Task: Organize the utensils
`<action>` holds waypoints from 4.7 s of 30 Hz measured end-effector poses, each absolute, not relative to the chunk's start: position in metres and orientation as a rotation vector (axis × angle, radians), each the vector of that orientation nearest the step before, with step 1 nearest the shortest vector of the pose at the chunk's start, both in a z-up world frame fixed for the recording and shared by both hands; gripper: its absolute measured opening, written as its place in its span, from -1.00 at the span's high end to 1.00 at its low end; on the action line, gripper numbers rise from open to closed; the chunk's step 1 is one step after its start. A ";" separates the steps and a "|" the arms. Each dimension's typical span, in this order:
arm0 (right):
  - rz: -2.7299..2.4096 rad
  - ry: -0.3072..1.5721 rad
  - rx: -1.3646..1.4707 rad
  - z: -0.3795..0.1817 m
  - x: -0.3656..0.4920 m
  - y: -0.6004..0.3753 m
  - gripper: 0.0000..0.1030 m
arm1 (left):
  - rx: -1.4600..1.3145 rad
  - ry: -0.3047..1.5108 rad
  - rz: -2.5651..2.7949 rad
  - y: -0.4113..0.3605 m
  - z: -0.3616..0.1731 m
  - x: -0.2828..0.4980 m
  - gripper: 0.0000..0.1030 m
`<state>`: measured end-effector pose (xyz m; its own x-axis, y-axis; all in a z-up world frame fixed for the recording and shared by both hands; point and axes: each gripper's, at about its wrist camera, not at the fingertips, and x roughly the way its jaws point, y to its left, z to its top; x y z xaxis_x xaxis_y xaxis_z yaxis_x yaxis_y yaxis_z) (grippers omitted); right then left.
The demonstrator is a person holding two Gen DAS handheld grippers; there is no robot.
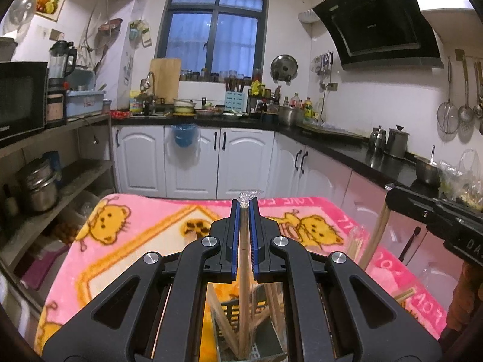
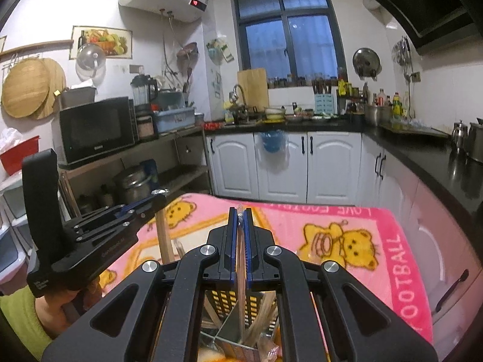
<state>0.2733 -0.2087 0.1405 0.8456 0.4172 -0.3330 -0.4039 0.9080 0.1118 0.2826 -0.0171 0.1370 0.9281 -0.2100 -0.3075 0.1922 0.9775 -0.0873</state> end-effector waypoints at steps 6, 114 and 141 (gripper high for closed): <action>0.432 0.412 0.036 0.127 0.275 -0.205 0.90 | -0.059 0.369 -0.218 -0.016 0.125 0.282 0.93; 0.190 0.238 0.051 -0.006 0.074 -0.253 -0.87 | -0.070 0.358 -0.080 -0.020 0.012 0.097 -0.79; 0.189 0.236 0.052 -0.006 0.073 -0.253 -0.87 | -0.070 0.358 -0.081 -0.019 0.012 0.097 -0.79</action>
